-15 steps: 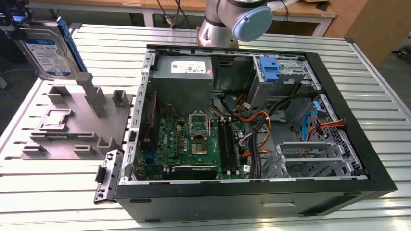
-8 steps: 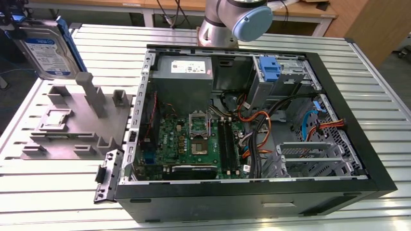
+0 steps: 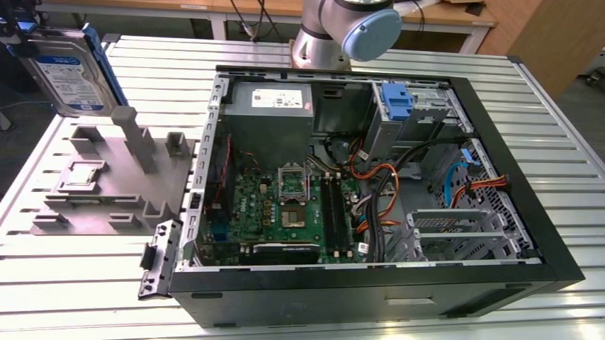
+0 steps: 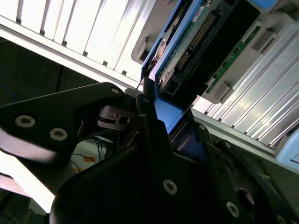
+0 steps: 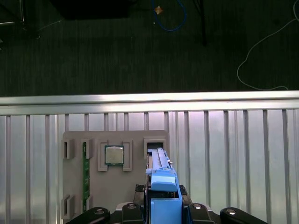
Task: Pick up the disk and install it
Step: 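Pick up the disk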
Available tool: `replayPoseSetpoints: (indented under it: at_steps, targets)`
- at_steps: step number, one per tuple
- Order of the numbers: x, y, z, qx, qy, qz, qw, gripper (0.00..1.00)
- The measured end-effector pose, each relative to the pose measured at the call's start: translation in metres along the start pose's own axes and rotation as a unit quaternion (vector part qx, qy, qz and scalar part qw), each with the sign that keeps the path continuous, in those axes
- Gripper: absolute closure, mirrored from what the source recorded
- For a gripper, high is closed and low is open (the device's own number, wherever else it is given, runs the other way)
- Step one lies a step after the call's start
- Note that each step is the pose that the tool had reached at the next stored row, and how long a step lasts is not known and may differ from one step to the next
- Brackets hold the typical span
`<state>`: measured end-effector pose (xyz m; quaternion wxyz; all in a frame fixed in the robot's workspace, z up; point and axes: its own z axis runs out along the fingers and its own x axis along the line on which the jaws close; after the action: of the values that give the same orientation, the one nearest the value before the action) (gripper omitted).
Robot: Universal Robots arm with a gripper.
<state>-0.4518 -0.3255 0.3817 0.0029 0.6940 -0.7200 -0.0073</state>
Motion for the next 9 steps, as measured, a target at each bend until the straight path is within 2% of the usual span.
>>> replayPoseSetpoints:
  at_steps: [6,9]
  targets:
    - [0.0,0.0,-0.0004,0.0,0.0001,0.0,1.0,0.64]
    - [0.0,0.0,-0.0038,0.0,0.0001,0.0,1.0,0.64]
